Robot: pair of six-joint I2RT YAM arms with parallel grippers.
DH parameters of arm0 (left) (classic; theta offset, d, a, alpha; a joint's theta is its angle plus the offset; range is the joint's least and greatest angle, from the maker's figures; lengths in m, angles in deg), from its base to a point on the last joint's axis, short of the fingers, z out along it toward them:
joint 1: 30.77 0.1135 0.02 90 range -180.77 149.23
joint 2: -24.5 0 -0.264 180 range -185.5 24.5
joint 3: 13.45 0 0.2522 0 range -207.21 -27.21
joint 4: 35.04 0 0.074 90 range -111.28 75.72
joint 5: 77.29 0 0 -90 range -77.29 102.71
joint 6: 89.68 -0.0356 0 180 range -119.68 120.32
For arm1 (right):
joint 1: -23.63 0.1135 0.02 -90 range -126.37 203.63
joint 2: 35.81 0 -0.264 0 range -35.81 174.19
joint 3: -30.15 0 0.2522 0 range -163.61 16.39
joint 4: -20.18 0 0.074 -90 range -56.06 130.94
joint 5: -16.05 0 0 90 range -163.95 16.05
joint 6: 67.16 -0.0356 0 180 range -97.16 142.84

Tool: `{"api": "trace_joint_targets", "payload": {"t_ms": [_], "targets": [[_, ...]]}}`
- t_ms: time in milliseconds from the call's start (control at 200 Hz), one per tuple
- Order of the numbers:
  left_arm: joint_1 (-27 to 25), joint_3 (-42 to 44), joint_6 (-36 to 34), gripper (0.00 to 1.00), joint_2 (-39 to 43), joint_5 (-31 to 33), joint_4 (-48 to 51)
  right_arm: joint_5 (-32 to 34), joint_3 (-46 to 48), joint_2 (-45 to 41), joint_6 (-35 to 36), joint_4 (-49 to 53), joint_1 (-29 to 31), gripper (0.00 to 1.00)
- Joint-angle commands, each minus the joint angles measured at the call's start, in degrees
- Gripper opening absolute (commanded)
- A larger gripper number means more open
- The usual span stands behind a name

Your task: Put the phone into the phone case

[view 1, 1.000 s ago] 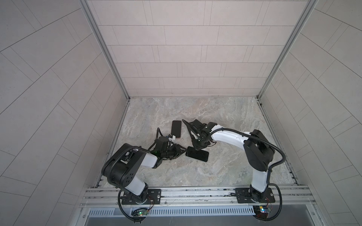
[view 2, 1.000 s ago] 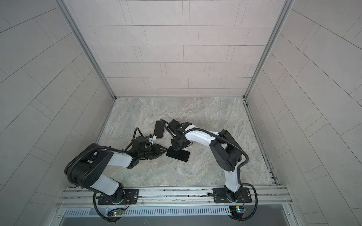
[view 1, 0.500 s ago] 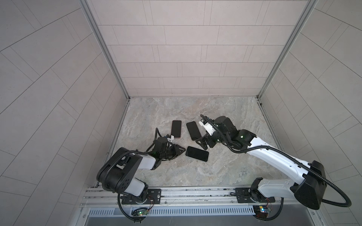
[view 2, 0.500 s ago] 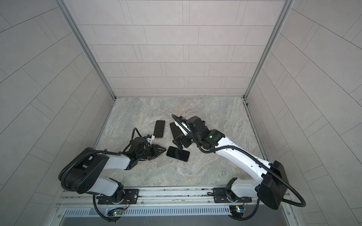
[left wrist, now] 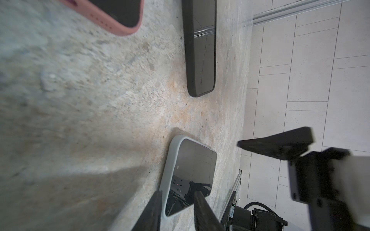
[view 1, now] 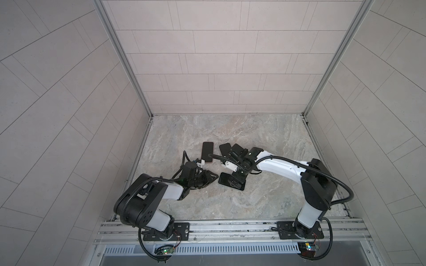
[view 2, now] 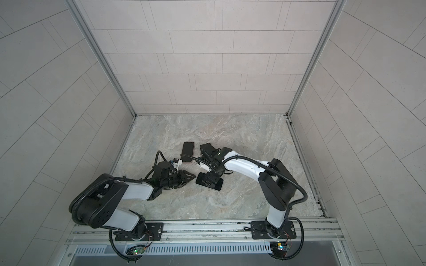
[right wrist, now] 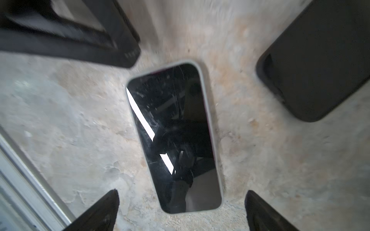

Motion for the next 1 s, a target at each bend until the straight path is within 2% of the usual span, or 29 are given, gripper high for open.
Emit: {"api": "trace_joint_targets", "payload": {"t_ms": [0,170,515,771,996], "targets": [[0.42,0.39,-0.26,0.34,-0.12,-0.15,-0.68,6.4,-2.8,2.8,2.76,4.72,1.55,1.0],[0.43,0.3,-0.25,0.34,-0.28,-0.36,-0.68,7.23,-4.95,7.35,3.9,4.94,2.13,0.99],[0.43,0.26,-0.26,0.34,-0.49,-0.34,-0.76,8.79,-5.84,9.71,3.86,5.27,3.8,0.96],[0.42,0.4,-0.17,0.34,-0.37,-0.27,-0.88,6.92,-7.06,11.79,4.25,6.27,3.83,0.87],[0.43,0.69,-0.08,0.34,0.07,-0.16,-0.87,6.97,-8.04,12.68,3.47,6.57,3.83,0.73]]}}
